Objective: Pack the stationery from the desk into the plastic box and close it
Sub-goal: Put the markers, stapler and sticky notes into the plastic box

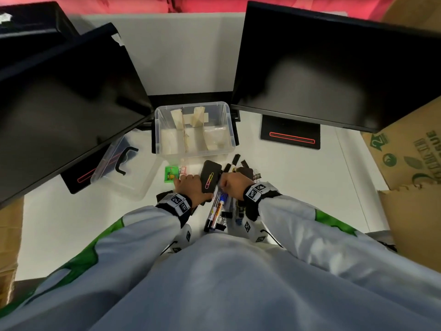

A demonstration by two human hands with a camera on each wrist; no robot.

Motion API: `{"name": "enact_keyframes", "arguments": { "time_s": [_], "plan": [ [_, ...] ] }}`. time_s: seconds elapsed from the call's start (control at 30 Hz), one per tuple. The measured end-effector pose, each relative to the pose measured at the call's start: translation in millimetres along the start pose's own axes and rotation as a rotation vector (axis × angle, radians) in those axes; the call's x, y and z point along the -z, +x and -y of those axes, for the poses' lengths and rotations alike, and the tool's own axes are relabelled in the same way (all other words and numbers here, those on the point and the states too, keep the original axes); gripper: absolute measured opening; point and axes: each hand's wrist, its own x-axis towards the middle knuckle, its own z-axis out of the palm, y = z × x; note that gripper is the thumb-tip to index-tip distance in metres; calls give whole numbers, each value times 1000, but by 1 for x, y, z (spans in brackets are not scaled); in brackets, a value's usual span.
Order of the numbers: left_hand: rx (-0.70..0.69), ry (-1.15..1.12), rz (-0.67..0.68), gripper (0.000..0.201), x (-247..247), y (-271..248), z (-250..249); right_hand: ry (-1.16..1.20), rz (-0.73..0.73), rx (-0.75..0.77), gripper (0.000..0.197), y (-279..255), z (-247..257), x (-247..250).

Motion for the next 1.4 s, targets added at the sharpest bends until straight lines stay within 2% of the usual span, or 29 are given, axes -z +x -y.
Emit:
{"name": "enact_keyframes", "arguments": {
  "time_s": [0.13,0.27,0.37,0.5,0.6,0.73,0.83,0.93,1.0,1.07,1.13,1.2,1.27,1.4],
  "plan": [
    [-19,-79,4,53,6,1,7,11,-81,32,11,2,4,-2],
    [-84,-291,-23,36,13,-4,15,6,-205,93,21,4,11,-1],
    [-115,-480,43,29,18,-6,27,-74,-260,171,29,4,17,2],
    [-175,-561,98,15,33,-9,38,-206,-314,329,16,1,21,4],
    [-183,-570,112,20,42,-8,46,-232,-267,358,14,0,26,6],
    [-132,-478,145,20,41,-12,42,-267,-110,301,13,-1,27,1],
    [-116,-438,72,20,33,-12,43,-331,1,272,16,-7,14,-4],
    [-134,-536,13,11,34,-17,45,-254,-157,239,17,-17,-5,-5],
    [-168,-623,5,22,37,-23,45,-185,-349,126,21,-25,-18,-1],
    [-205,-699,-1,37,38,-27,44,-153,-457,-53,37,-30,-30,2],
    [-174,-770,8,38,37,-27,41,-88,-357,-254,70,-28,-40,0],
    [-137,-770,-5,36,35,-27,34,11,-195,-353,94,-24,-45,-5],
    [-140,-717,-21,40,35,-28,26,44,-142,-358,98,-21,-46,-9],
    [-138,-703,-7,39,36,-26,17,15,-200,-223,88,-25,-41,0]
  ]
}}
